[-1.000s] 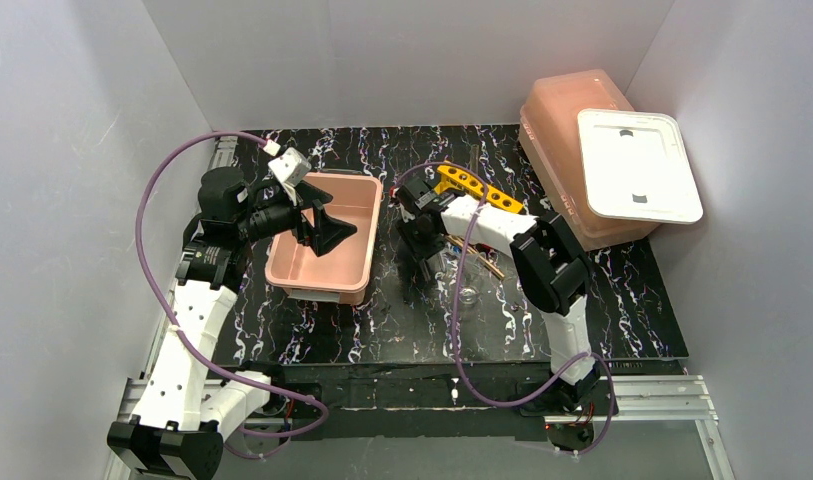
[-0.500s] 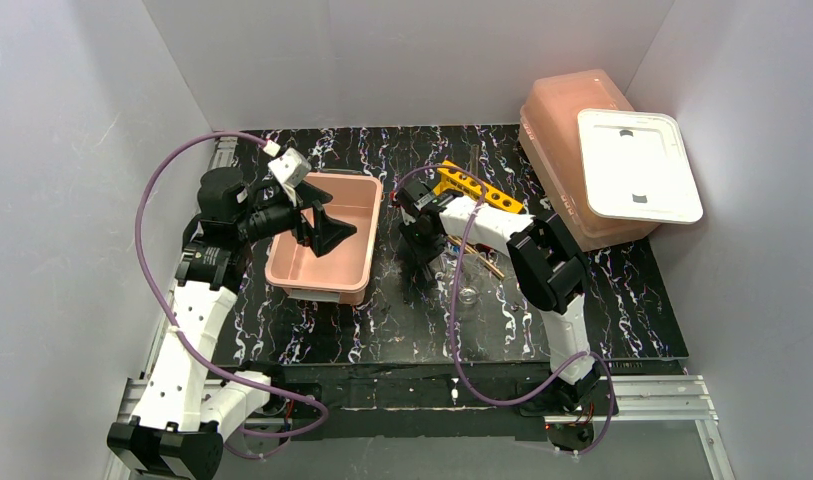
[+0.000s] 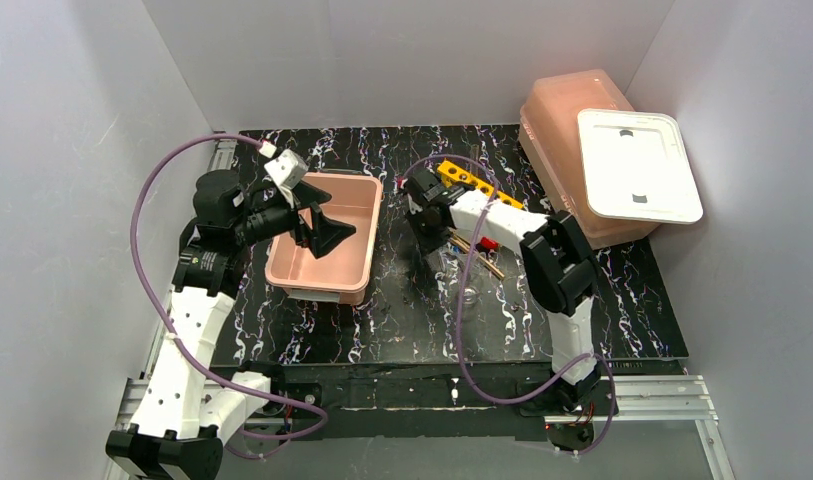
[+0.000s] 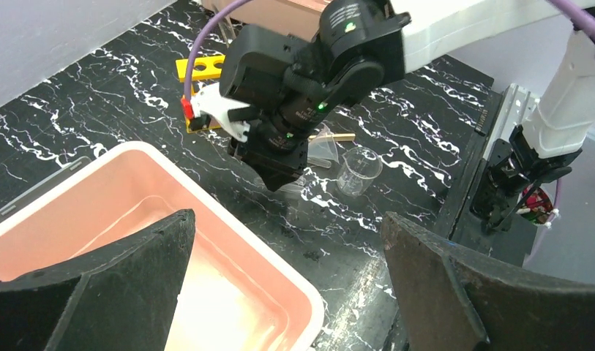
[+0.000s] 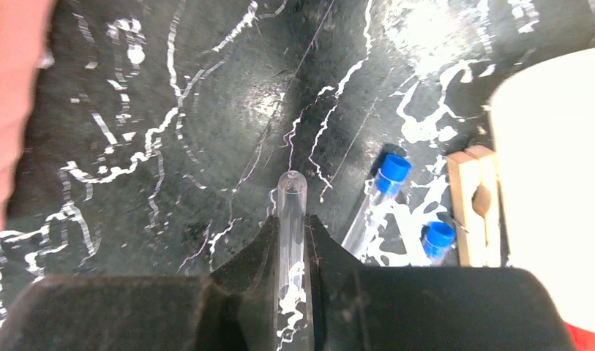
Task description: Organize the chemistry lab equipment
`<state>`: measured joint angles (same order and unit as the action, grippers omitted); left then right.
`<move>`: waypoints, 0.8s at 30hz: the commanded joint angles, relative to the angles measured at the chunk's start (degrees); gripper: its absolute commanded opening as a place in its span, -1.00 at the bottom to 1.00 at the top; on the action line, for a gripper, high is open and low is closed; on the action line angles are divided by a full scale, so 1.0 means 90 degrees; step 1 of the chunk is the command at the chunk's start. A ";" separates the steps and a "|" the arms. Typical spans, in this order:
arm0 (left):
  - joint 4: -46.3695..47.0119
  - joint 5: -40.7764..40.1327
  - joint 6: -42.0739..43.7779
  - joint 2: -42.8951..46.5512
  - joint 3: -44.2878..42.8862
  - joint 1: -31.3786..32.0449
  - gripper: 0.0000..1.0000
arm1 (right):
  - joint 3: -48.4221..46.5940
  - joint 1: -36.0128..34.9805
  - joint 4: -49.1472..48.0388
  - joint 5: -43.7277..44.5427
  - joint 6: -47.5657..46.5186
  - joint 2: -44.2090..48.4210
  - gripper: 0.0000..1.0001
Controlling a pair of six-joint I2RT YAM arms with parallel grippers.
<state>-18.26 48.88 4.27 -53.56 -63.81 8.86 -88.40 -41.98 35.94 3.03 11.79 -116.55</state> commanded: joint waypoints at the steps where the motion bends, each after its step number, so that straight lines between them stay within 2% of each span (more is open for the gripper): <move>1: 0.0388 0.0034 -0.0358 0.0183 -0.0045 0.0031 0.96 | -0.0154 0.0020 -0.0539 -0.0083 0.0025 0.1186 -0.97; 4: 0.0889 0.0022 -0.0796 0.0344 0.0179 0.0031 0.97 | 0.0138 0.0016 -0.1283 -0.0388 0.0097 0.1927 -0.97; 8: 0.2350 0.0081 -0.1734 0.0694 0.0786 0.0030 0.96 | 0.0645 0.0018 -0.2538 -0.1038 0.0375 0.2927 -0.97; 12: 0.2341 0.0455 -0.2050 0.0471 0.0703 0.0031 0.97 | 0.1274 0.0002 -0.4359 -0.1890 0.0933 0.3744 -0.90; 14: 0.2746 0.0535 -0.2257 0.0508 0.0845 0.0031 0.97 | 0.1560 -0.0043 -0.5388 -0.2296 0.1269 0.3955 -0.90; 18: 0.3242 0.0473 -0.2643 0.0453 0.1015 0.0040 0.97 | 0.2002 -0.0409 -0.7152 -0.2418 0.1561 0.4201 -0.97; 24: 0.3500 0.0774 -0.2667 0.0216 0.0728 0.0121 0.97 | 0.1791 -0.0709 -0.7823 -0.2784 0.2006 0.4160 -0.97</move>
<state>8.91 52.69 -18.09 -50.81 -54.94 9.26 -70.72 -47.40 -21.98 -18.57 25.69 -80.07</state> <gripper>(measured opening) 0.981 0.207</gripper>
